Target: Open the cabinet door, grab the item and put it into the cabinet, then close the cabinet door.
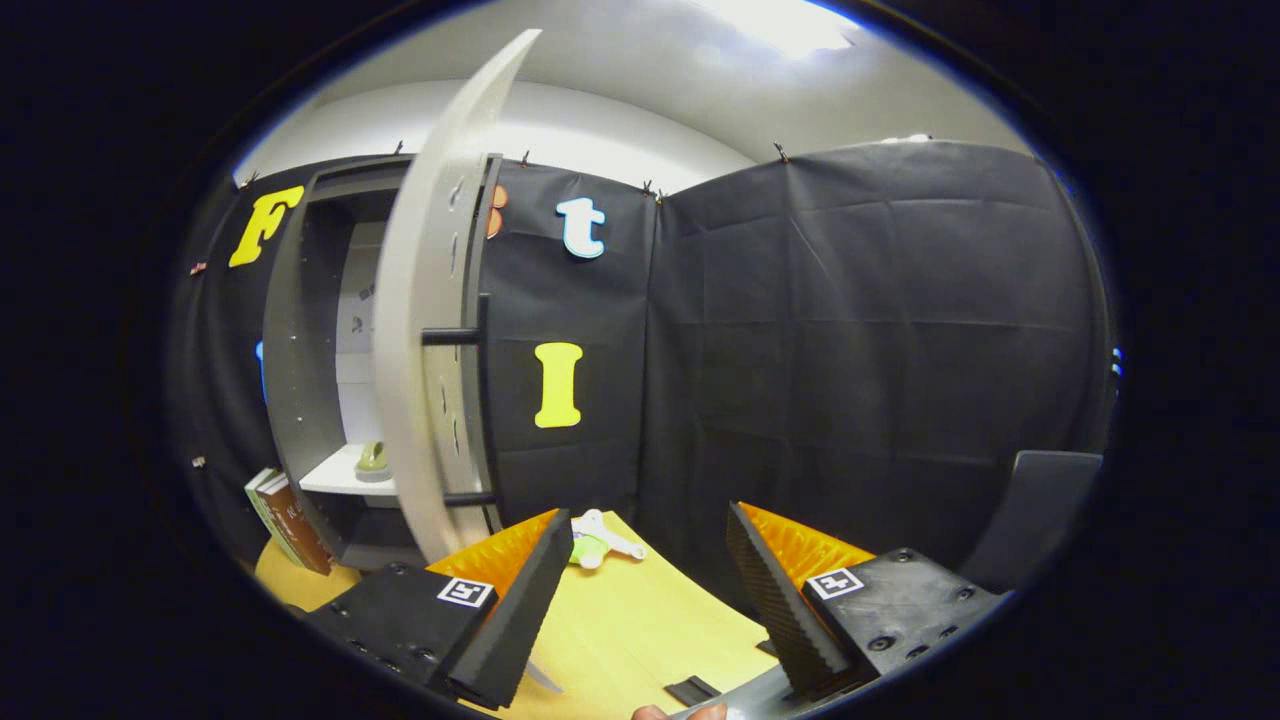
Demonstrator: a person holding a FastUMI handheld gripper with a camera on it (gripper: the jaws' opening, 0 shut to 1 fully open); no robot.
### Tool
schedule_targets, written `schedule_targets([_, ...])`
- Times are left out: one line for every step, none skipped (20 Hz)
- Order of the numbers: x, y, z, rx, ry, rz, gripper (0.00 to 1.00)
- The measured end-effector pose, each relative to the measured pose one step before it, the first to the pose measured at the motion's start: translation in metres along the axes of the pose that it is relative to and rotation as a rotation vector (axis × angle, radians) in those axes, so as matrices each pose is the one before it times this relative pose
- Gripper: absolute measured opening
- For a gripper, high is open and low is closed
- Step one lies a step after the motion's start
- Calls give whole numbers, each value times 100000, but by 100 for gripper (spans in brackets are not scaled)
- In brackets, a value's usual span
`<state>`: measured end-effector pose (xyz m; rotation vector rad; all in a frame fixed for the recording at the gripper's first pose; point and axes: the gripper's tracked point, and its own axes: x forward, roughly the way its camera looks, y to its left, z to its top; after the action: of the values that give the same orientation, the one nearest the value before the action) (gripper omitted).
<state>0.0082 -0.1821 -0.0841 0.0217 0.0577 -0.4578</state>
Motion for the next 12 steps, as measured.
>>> schedule_targets([951, 195, 311, -51, -150, 167, 98])
schedule_targets([770, 218, 104, -463, -163, 588, 98])
schedule_targets([256, 560, 113, 549, 697, 1148, 98])
schedule_targets([-28, 325, 300, -210, -75, -344, 97])
schedule_targets([-114, -75, 293, -778, -1300, -335, 97])
schedule_targets([182, 95, -222, -444, 207, 161, 97])
schedule_targets([-145, 277, -67, 1055, 710, 500, 96])
schedule_targets([-158, 386, -48, 1583, 839, 769, 96])
schedule_targets([-144, 276, -172, 1067, 1078, 651, 96])
schedule_targets([-116, 143, -151, 183, 650, 23, 96])
schedule_targets([-169, 115, -24, -281, -13, -535, 96])
schedule_targets([-134, 273, 53, -82, 177, -475, 96])
